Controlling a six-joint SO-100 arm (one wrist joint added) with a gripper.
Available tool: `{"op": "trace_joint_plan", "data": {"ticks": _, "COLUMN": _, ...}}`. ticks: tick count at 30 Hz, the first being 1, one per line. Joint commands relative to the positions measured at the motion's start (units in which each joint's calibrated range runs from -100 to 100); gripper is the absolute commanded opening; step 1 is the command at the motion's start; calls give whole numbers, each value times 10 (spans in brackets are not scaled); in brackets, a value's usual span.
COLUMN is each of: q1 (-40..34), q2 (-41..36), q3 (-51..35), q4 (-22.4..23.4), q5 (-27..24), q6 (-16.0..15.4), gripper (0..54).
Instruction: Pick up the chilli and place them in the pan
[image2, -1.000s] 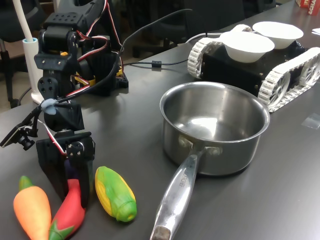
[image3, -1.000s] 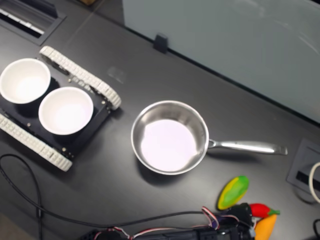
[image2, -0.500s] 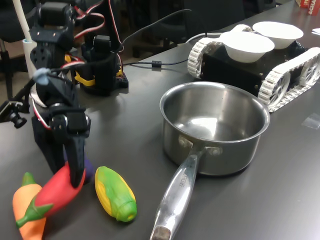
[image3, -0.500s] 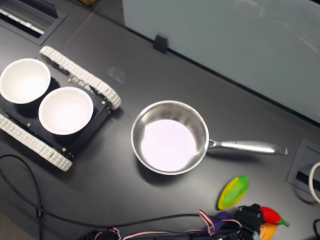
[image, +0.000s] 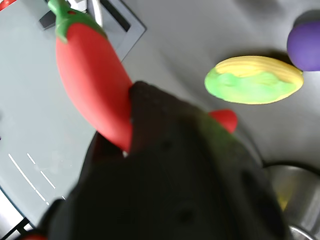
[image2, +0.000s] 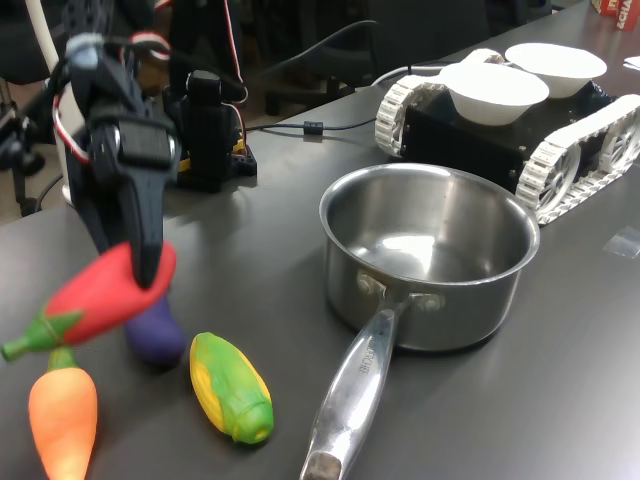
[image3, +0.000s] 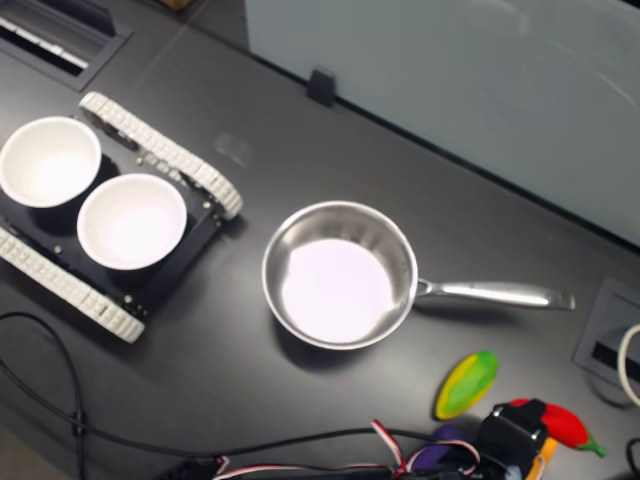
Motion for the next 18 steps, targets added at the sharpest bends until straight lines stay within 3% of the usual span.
{"op": "trace_joint_plan", "data": {"ticks": 1, "q1": -1, "q2": -101, "q3": -47, "q4": 1, "q5": -33, "q6": -16, "gripper": 0}}
{"op": "trace_joint_plan", "data": {"ticks": 18, "q1": -54, "q2": -270, "q3": 39, "q4": 4, "q5": -100, "q6": -21, "gripper": 0}}
